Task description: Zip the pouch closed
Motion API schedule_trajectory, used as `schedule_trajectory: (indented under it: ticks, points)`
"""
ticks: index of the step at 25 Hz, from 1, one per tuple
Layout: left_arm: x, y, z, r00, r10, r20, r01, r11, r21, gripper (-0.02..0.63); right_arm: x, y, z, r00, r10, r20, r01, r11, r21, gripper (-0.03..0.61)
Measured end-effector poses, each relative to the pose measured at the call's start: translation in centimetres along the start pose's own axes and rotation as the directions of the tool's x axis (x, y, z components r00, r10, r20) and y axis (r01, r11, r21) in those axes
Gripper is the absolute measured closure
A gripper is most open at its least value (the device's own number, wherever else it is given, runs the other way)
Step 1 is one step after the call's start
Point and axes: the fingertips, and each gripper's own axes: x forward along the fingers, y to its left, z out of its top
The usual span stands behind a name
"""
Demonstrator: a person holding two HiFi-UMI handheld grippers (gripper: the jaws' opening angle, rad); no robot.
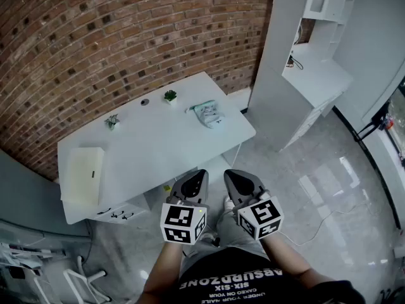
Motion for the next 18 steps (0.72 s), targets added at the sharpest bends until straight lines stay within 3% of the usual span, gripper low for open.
schedule_trajectory:
  ticks: [18]
  points:
    - [9.2, 4.9, 0.7, 0.997, 0.016, -0.078, -0.017, 1.000, -0.012, 0.606, 8.3, -7.3, 0.3, 0.995, 0.095, -0.025, -0.095, 0.995, -0.019, 0.578]
